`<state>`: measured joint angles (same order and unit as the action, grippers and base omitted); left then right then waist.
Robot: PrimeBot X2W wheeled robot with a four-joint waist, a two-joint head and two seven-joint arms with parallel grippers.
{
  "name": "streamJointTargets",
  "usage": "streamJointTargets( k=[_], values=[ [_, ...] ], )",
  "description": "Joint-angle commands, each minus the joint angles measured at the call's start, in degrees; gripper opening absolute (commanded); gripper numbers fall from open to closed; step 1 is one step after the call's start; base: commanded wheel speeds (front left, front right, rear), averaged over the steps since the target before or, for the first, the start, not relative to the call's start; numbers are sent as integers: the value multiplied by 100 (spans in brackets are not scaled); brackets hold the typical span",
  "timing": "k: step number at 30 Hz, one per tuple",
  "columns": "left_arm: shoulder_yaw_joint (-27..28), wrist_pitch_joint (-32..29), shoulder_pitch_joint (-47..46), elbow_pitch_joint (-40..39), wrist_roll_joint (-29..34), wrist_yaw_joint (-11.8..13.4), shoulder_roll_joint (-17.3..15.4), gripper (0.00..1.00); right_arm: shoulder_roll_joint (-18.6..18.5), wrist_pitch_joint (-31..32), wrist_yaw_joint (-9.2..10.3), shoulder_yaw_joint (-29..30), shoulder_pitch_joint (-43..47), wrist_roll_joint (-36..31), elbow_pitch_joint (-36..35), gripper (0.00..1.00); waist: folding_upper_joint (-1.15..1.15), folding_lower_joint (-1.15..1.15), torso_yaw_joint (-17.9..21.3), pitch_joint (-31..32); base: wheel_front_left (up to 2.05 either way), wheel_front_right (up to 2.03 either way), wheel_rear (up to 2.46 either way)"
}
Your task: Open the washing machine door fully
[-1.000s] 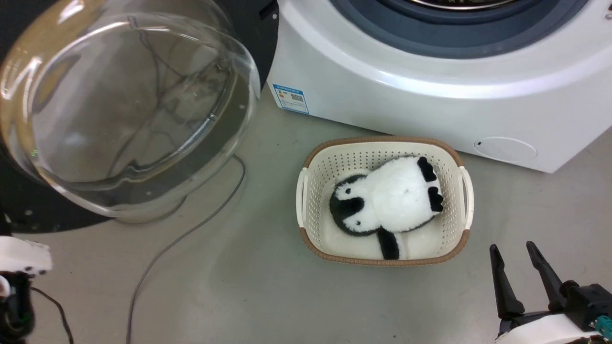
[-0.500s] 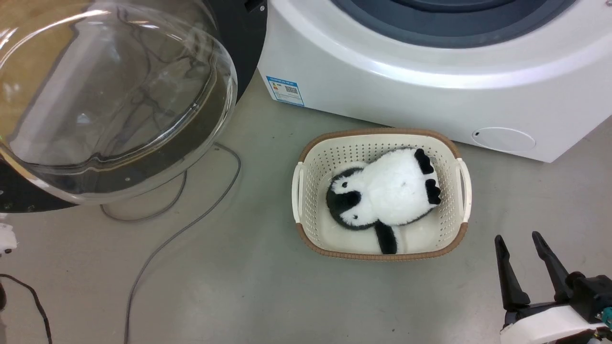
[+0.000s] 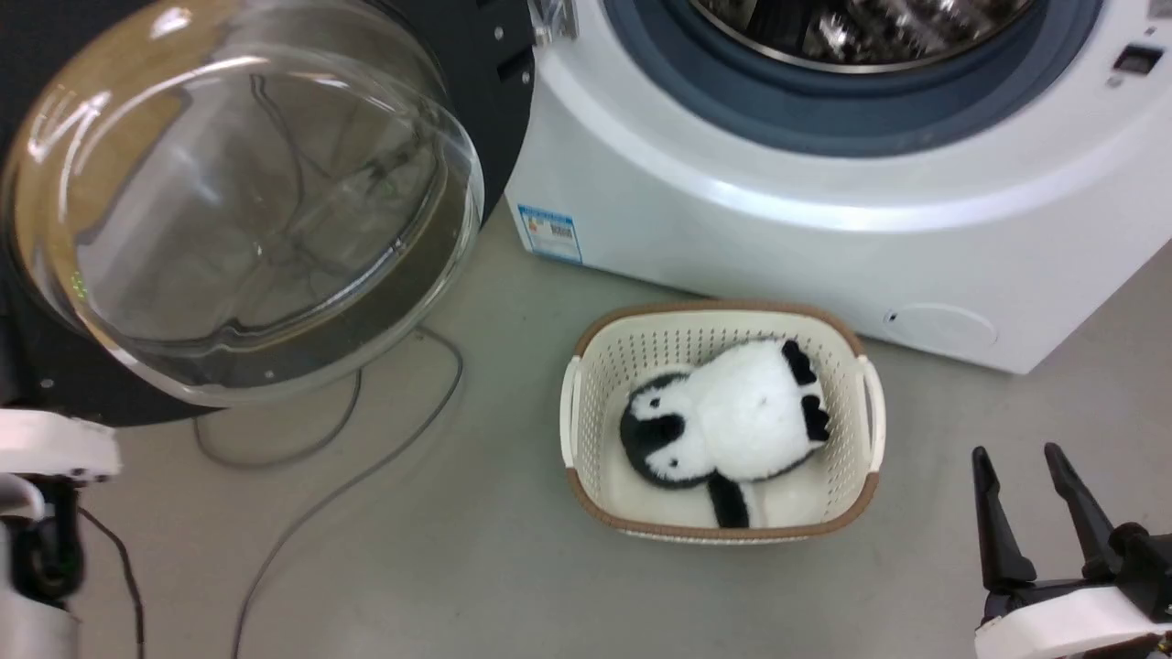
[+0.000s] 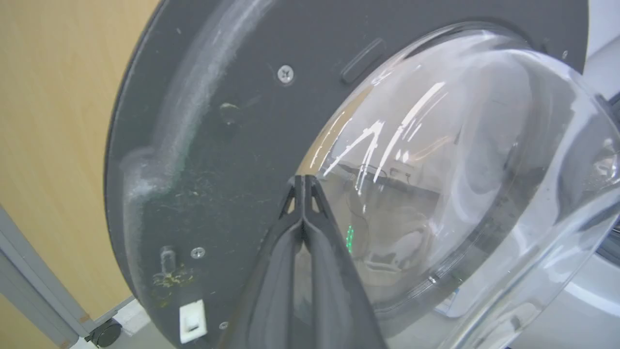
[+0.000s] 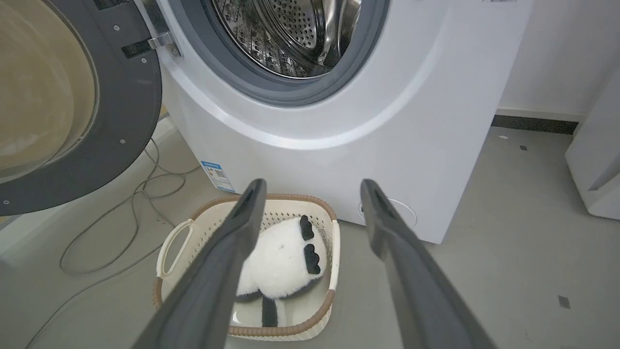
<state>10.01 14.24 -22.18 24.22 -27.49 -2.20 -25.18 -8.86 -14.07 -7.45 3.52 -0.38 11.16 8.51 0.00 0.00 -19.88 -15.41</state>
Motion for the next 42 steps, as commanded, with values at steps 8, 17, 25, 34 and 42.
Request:
streamJointTargets(
  k=[8,17,25,34,42],
  values=[
    [-493,-83,756,-1133,253,105,432,0,35,-83,-3,174,101,9,-287,100,0,0,277,709,0,0,0],
    [-1082,-309,1632,-2227,503,280,843,0,142,-91,-3,132,289,-89,-841,100,0,0,759,1189,0,0,0],
    [-1487,-327,2087,-2512,595,349,1155,0,176,-92,-3,38,539,-115,-1155,100,0,0,1053,1426,0,0,0],
    [-1869,-144,2381,-2391,978,497,1316,0,256,-92,-3,7,836,-297,-1267,100,0,0,1275,1589,0,0,0],
    [-1989,-4,2601,-2180,1129,615,1458,100,335,-93,-3,21,954,-330,-1254,100,0,0,1383,1626,0,0,0]
  ],
)
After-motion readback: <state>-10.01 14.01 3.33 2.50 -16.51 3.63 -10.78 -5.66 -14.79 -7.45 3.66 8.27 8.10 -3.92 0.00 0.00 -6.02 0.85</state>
